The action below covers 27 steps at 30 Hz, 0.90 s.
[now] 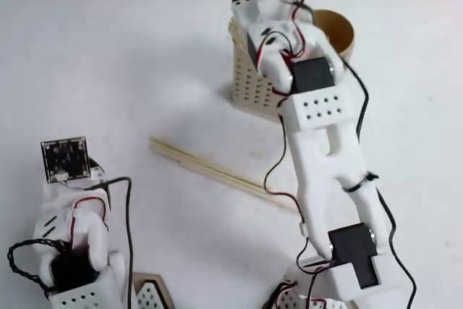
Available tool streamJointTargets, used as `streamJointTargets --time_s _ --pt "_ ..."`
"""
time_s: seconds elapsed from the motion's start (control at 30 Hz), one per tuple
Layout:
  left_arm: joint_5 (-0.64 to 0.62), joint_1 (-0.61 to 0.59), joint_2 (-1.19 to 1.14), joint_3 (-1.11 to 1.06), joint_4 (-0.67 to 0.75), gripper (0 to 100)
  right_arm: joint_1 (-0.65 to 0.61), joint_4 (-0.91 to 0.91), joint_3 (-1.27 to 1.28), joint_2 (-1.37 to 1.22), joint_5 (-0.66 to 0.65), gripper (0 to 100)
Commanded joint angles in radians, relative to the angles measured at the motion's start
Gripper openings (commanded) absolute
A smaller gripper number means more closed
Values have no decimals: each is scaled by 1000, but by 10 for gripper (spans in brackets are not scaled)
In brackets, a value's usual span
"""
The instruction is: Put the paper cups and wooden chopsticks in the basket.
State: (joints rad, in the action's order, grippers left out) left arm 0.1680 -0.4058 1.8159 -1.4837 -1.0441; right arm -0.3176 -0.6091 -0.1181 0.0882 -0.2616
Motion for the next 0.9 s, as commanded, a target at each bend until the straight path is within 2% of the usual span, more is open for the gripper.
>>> streamJointTargets --time_s 0.0,0.2,0.37,0.47,0.73,0.87 --pt "14 -8 8 6 26 24 13 154 97 39 6 18" --pt "14 -8 8 6 26 24 13 208 187 39 8 29" --pt "14 -8 8 6 26 24 13 180 186 41 8 203" --pt "14 -8 8 6 26 24 13 137 178 59 6 222" --pt "14 -8 8 3 38 24 -1 -165 114 216 0 207" --pt "14 -8 8 3 38 24 -51 -326 114 291 -35 205"
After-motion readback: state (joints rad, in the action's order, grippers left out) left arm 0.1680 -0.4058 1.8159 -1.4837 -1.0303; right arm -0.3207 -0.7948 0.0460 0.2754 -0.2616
